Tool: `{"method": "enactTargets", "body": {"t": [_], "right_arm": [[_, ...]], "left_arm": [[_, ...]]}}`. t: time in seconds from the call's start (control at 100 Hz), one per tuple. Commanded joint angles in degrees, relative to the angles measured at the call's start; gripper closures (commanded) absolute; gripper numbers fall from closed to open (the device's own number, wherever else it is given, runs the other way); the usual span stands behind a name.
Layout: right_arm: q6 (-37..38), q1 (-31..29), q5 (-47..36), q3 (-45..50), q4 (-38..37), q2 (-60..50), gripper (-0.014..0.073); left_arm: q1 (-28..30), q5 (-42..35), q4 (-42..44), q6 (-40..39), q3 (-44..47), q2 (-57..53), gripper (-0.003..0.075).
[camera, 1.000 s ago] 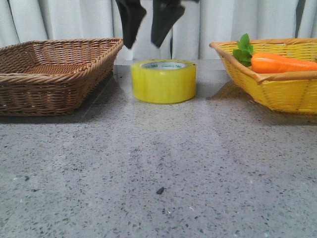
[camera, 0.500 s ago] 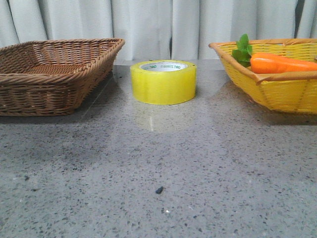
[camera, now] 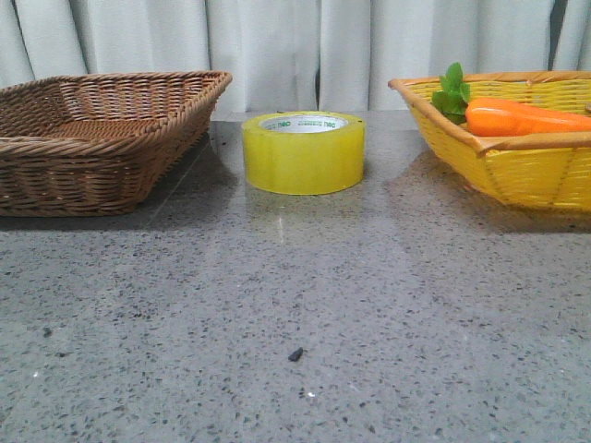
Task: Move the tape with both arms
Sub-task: 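Lower the left gripper onto the tape roll and grasp it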
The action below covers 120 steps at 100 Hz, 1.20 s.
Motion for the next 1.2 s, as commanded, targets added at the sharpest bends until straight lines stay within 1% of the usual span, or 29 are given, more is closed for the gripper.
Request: {"method": "enactTargets", "body": {"t": [0.0,0.15,0.26,0.36,0.42,0.73,0.84,0.91,0.96,1.01,1.08,1.11,1.12,1.13,1.15,1.16,1.18,1.19], "right_arm": [[-0.8,0.0,-5.8,0.9,-1.0,-2.9,0.0657],[-0.8,0.0,-6.0,2.0,-1.9,-4.5,0.0657],[-0.8,0.0,-5.8,2.0,-3.1,-4.6,0.0657],[-0.8,0.0,-5.4,2.0,-5.2,-4.6,0.0657],[-0.8,0.0,-5.2,2.0,-6.3,-4.6,0.0657],[-0.8,0.0,-4.5,2.0,-7.4,-4.6,0.0660],[-0.8,0.0,-4.5,2.0,-7.4,-4.6,0.0660],[-0.8,0.0,-4.5,2.0,-7.4,-4.6,0.0660],[-0.8,0.0,-4.5,2.0,-7.4,-4.6,0.0660],[-0.8,0.0,-4.5,2.0,-7.4,-4.6,0.0660],[-0.8,0.0,-4.5,2.0,-7.4,-4.6,0.0660],[-0.8,0.0,-4.5,2.0,-7.4,-4.6,0.0660],[-0.8,0.0,-4.5,2.0,-7.4,-4.6,0.0660],[-0.8,0.0,-4.5,2.0,-7.4,-4.6,0.0660],[-0.8,0.0,-4.5,2.0,-7.4,-4.6,0.0660],[-0.8,0.0,-4.5,2.0,-7.4,-4.6,0.0660],[-0.8,0.0,-4.5,2.0,-7.4,-4.6,0.0660],[-0.8,0.0,-4.5,2.0,-7.4,-4.6,0.0660]], "left_arm": [[-0.4,0.2,-3.4,0.0,-6.1,2.1,0.0336],[-0.4,2.4,-7.8,0.5,-10.2,8.3,0.0336],[-0.5,2.7,-10.8,1.5,-10.6,11.6,0.0324],[-0.5,2.6,-12.2,2.7,-10.6,13.6,0.0283],[-0.5,2.3,-12.2,2.7,-10.6,14.6,0.0266],[-0.5,0.3,-11.7,3.1,-10.6,18.8,0.0269],[-0.5,-0.3,-11.7,4.4,-10.6,19.9,0.0272],[-0.5,-0.7,-11.7,4.4,-10.6,20.2,0.0283],[-0.5,-1.0,-11.6,4.8,-10.6,20.5,0.0307],[-0.5,-1.2,-11.6,5.7,-10.6,20.6,0.0358],[-0.5,-1.2,-11.8,8.4,-10.6,20.6,0.0491],[-0.5,-1.2,-11.8,8.9,-10.6,20.6,0.0577],[-0.5,-1.2,-11.8,9.0,-10.6,20.6,0.0596],[-0.5,-1.2,-11.8,9.2,-10.6,20.6,0.0633],[-0.5,-1.2,-11.8,9.5,-10.6,20.6,0.0670],[-0.5,-1.2,-11.9,9.7,-10.6,20.6,0.0707],[-0.5,-1.2,-11.9,10.2,-10.6,20.6,0.0740],[-0.5,-1.2,-11.9,10.6,-10.6,20.6,0.0738]]}}
